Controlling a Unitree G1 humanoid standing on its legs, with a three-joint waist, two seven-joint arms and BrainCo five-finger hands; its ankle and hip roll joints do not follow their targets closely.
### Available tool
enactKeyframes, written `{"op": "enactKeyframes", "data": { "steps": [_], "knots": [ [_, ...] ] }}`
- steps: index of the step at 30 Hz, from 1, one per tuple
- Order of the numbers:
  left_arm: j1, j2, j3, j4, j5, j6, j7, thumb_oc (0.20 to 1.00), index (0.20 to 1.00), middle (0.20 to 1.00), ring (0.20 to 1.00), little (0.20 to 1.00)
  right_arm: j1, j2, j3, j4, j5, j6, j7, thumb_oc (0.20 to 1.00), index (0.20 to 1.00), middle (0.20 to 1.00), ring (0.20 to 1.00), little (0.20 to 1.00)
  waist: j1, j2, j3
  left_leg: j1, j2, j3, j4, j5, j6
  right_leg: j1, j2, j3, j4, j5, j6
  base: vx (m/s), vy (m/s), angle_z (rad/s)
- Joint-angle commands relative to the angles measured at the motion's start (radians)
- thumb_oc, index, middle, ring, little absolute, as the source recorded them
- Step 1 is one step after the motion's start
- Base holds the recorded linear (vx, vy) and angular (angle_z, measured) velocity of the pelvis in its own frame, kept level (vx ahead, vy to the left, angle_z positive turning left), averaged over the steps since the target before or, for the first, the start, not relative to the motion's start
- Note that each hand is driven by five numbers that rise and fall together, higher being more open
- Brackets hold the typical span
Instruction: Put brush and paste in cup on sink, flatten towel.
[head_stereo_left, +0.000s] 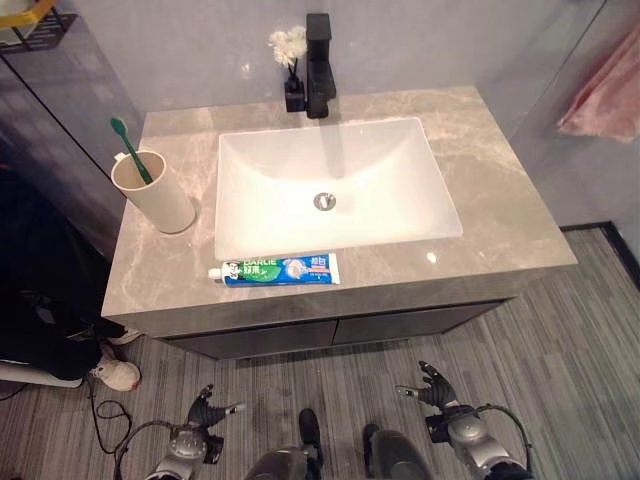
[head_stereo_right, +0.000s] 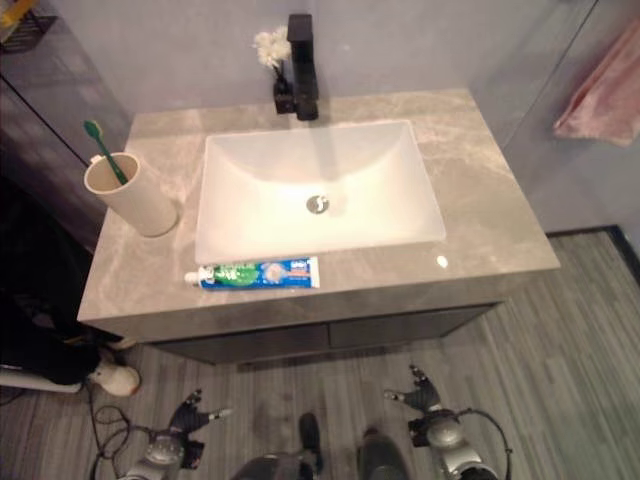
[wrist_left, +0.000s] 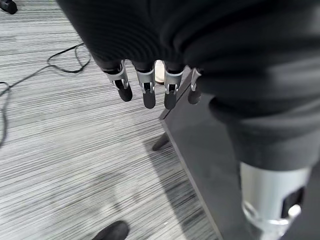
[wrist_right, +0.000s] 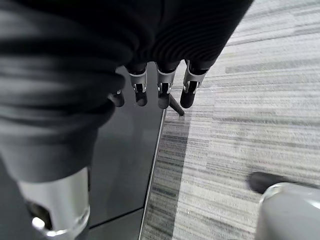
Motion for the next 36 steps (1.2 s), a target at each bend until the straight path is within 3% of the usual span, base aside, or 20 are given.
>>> {"op": "enactKeyframes", "data": {
  "steps": [1, 6, 10, 13, 14, 16, 17, 21, 24, 28, 31, 36],
  "knots": [
    [-0.038, 0.02, -0.02, 0.003, 0.098, -0.033, 0.013, 1.0, 1.0, 1.0, 1.0, 1.0, -0.042, -0.049, 0.019, 0.045, -0.035, -0.022, -0.017, 1.0, 1.0, 1.0, 1.0, 1.0, 0.008, -0.018, -0.001, -0.059, 0.072, -0.029, 0.169, -0.058, -0.108, 0.047, -0.041, 0.01, -0.214, 0.247, 0.06, 0.09, -0.148, 0.2],
    [0.005, 0.045, -0.038, -0.069, 0.149, -0.058, 0.028, 1.0, 1.0, 1.0, 1.0, 1.0, -0.06, -0.083, -0.004, 0.166, -0.055, -0.021, -0.033, 1.0, 1.0, 1.0, 1.0, 1.0, 0.04, -0.017, -0.02, -0.056, 0.074, -0.078, 0.127, -0.032, -0.133, 0.108, -0.038, -0.041, -0.301, 0.25, 0.039, 0.06, -0.142, 0.7],
    [0.055, 0.115, -0.047, -0.227, 0.179, -0.083, 0.026, 1.0, 1.0, 1.0, 1.0, 1.0, -0.058, -0.092, -0.029, 0.246, -0.031, -0.016, -0.014, 1.0, 1.0, 1.0, 1.0, 1.0, 0.06, -0.009, -0.026, -0.059, 0.076, -0.113, 0.105, -0.014, -0.144, 0.13, -0.043, -0.08, -0.318, 0.243, 0.035, 0.02, -0.097, 0.38],
    [0.133, 0.23, -0.037, -0.425, 0.22, -0.111, 0.015, 1.0, 1.0, 1.0, 1.0, 1.0, -0.035, -0.103, -0.058, 0.296, -0.043, -0.013, -0.008, 1.0, 1.0, 1.0, 1.0, 1.0, 0.079, -0.001, -0.032, -0.058, 0.075, -0.137, 0.084, -0.003, -0.151, 0.148, -0.048, -0.107, -0.327, 0.237, 0.035, 0.05, -0.065, 0.48],
    [0.211, 0.336, -0.007, -0.571, 0.258, -0.145, 0.005, 1.0, 1.0, 1.0, 1.0, 1.0, -0.01, -0.113, -0.084, 0.33, -0.063, -0.008, -0.008, 1.0, 1.0, 1.0, 1.0, 1.0, 0.091, 0.008, -0.039, -0.05, 0.074, -0.146, 0.074, -0.001, -0.152, 0.16, -0.051, -0.12, -0.327, 0.232, 0.037, 0.06, -0.032, 0.14],
    [0.251, 0.386, 0.019, -0.635, 0.263, -0.15, -0.006, 1.0, 1.0, 1.0, 1.0, 1.0, 0.004, -0.113, -0.095, 0.336, -0.068, -0.008, -0.006, 1.0, 1.0, 1.0, 1.0, 1.0, 0.092, 0.008, -0.045, -0.043, 0.074, -0.148, 0.066, 0.0, -0.152, 0.167, -0.052, -0.122, -0.33, 0.231, 0.039, 0.07, -0.002, 0.16],
    [0.313, 0.468, 0.082, -0.736, 0.273, -0.163, -0.008, 1.0, 1.0, 1.0, 1.0, 1.0, 0.034, -0.107, -0.122, 0.371, -0.085, 0.0, -0.002, 1.0, 1.0, 1.0, 1.0, 1.0, 0.096, 0.014, -0.054, -0.027, 0.071, -0.15, 0.052, 0.0, -0.153, 0.182, -0.057, -0.128, -0.338, 0.229, 0.043, 0.11, 0.022, 0.19],
    [0.394, 0.57, 0.249, -0.9, 0.275, -0.179, 0.035, 1.0, 1.0, 1.0, 1.0, 1.0, 0.082, -0.089, -0.155, 0.401, -0.109, 0.017, 0.001, 1.0, 1.0, 1.0, 1.0, 1.0, 0.105, 0.023, -0.068, -0.007, 0.066, -0.153, 0.035, -0.002, -0.152, 0.204, -0.066, -0.137, -0.352, 0.23, 0.05, 0.07, 0.02, 0.05],
    [0.411, 0.569, 0.369, -0.974, 0.251, -0.18, 0.09, 1.0, 1.0, 1.0, 1.0, 1.0, 0.098, -0.063, -0.159, 0.413, -0.119, 0.032, 0.005, 1.0, 1.0, 1.0, 1.0, 1.0, 0.106, 0.021, -0.077, 0.003, 0.063, -0.154, 0.027, -0.006, -0.15, 0.211, -0.072, -0.137, -0.356, 0.23, 0.053, 0.03, 0.014, 0.01],
    [0.389, 0.536, 0.441, -1.032, 0.222, -0.185, 0.133, 1.0, 1.0, 1.0, 1.0, 1.0, 0.097, -0.048, -0.155, 0.423, -0.127, 0.045, 0.006, 1.0, 1.0, 1.0, 1.0, 1.0, 0.106, 0.017, -0.081, 0.009, 0.058, -0.149, 0.026, -0.015, -0.146, 0.214, -0.077, -0.129, -0.36, 0.234, 0.056, 0.01, 0.008, 0.0],
    [0.321, 0.476, 0.449, -1.071, 0.179, -0.19, 0.141, 1.0, 1.0, 1.0, 1.0, 1.0, 0.088, -0.039, -0.138, 0.405, -0.122, 0.048, 0.013, 1.0, 1.0, 1.0, 1.0, 1.0, 0.096, 0.013, -0.083, 0.015, 0.053, -0.138, 0.022, -0.023, -0.141, 0.213, -0.083, -0.115, -0.367, 0.24, 0.059, 0.01, 0.046, -0.01],
    [0.237, 0.481, 0.408, -1.096, 0.146, -0.202, 0.114, 1.0, 1.0, 1.0, 1.0, 1.0, 0.067, -0.047, -0.112, 0.348, -0.119, 0.041, 0.007, 1.0, 1.0, 1.0, 1.0, 1.0, 0.079, 0.014, -0.07, -0.002, 0.049, -0.112, 0.032, -0.03, -0.137, 0.179, -0.09, -0.082, -0.357, 0.254, 0.067, -0.04, 0.039, -0.19]
  ]
}}
